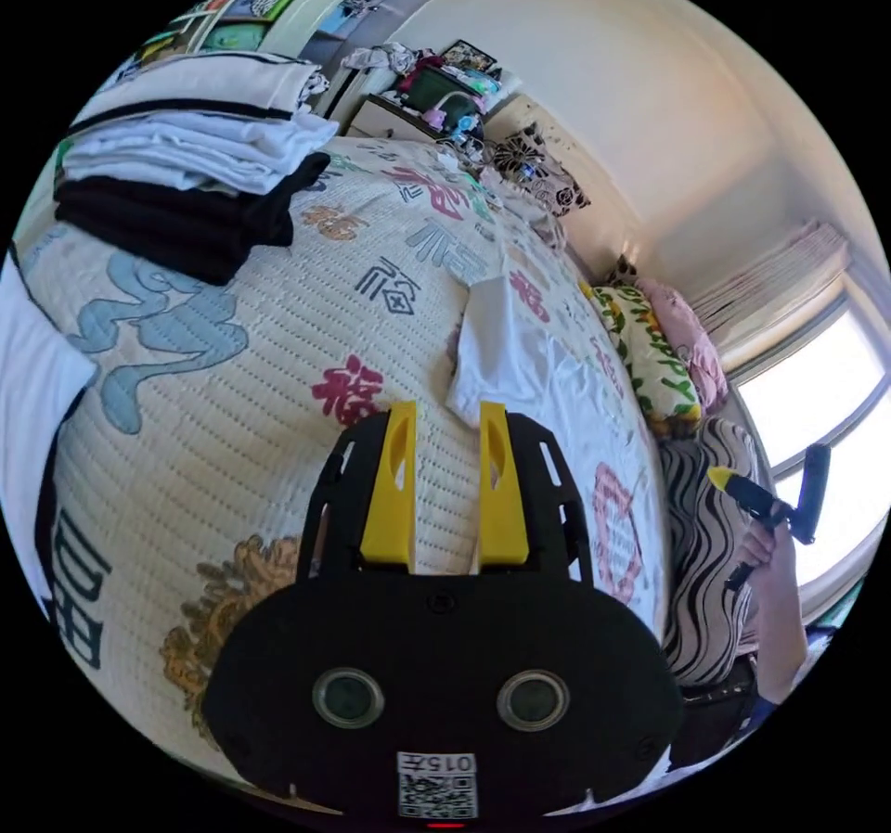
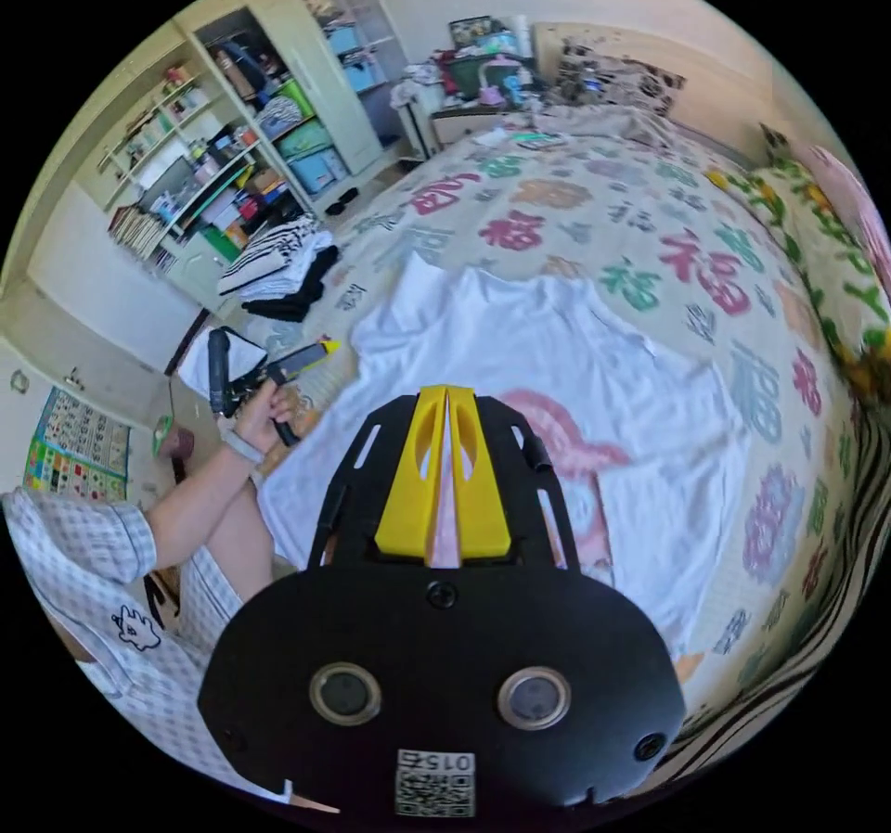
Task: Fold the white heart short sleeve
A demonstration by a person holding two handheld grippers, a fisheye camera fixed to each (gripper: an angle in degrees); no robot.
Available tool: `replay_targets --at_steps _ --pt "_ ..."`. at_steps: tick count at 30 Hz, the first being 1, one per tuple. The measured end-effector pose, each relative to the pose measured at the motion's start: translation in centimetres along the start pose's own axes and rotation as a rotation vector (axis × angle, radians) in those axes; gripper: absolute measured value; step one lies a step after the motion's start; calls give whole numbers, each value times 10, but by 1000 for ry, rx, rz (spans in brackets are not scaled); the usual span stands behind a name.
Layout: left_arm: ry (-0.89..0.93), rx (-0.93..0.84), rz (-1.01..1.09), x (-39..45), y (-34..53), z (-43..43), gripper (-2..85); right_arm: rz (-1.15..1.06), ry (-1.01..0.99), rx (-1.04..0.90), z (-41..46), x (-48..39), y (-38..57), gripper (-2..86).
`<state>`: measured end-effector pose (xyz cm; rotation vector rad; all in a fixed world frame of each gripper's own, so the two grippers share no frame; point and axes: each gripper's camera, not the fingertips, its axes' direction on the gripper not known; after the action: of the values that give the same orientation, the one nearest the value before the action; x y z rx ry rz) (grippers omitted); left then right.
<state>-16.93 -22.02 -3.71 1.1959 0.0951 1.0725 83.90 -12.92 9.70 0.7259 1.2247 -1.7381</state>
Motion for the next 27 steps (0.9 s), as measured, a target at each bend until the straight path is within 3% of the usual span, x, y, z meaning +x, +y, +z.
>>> replay_targets --at_steps 8,13,18,27 --pt "36 -54 75 6 -46 -30 41 -135 31 -126 156 -61 -164 2" --pt "132 -80 -8 5 -63 -61 -5 -133 149 -294 272 -82 -240 39" --pt "164 -45 7 11 -78 -101 -8 -87 307 -474 358 -78 -273 57" --pt "198 -42 -6 21 -92 -137 -8 46 307 -521 419 -55 -305 52"
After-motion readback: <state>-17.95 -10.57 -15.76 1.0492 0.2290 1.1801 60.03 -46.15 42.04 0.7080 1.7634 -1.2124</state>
